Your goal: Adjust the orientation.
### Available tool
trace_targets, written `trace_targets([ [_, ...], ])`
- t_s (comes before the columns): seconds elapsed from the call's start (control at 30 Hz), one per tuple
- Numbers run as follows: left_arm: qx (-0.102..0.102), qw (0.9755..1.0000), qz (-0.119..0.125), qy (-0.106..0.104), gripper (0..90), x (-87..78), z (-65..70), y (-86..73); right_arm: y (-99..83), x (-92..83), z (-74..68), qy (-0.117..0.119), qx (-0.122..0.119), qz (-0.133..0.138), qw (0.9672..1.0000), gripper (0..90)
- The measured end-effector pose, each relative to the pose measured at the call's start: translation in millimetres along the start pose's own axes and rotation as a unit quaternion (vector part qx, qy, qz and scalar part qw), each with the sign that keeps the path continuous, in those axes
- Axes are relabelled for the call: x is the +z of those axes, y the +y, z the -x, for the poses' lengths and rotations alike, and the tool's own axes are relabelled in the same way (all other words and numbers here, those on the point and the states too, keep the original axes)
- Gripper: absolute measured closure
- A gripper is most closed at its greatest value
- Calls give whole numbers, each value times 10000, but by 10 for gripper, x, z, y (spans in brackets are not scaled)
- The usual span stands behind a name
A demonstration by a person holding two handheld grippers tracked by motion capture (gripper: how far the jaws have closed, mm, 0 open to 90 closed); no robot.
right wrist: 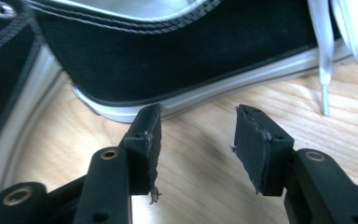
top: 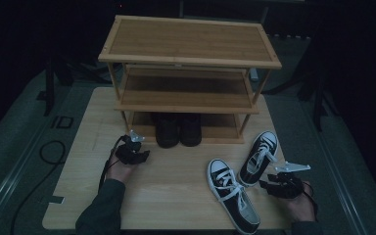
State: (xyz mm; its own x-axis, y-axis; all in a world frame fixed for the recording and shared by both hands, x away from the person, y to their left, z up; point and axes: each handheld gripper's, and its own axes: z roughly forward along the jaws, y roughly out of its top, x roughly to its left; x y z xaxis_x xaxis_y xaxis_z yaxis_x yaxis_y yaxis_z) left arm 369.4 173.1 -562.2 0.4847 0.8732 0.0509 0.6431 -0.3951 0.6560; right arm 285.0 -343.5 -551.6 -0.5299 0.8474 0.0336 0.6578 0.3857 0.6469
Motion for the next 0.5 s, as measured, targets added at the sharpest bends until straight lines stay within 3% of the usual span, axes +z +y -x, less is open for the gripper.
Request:
trace_targets([
  [0.33,-174,9998,53,-97,540,-4,-48,-61,94,-117,-91,157,-308,-121,9993,514],
  [0.5,-141,9998,60,-126,510,-7,-43,-73,131,-162,-117,266,-426,-139,9986,519],
])
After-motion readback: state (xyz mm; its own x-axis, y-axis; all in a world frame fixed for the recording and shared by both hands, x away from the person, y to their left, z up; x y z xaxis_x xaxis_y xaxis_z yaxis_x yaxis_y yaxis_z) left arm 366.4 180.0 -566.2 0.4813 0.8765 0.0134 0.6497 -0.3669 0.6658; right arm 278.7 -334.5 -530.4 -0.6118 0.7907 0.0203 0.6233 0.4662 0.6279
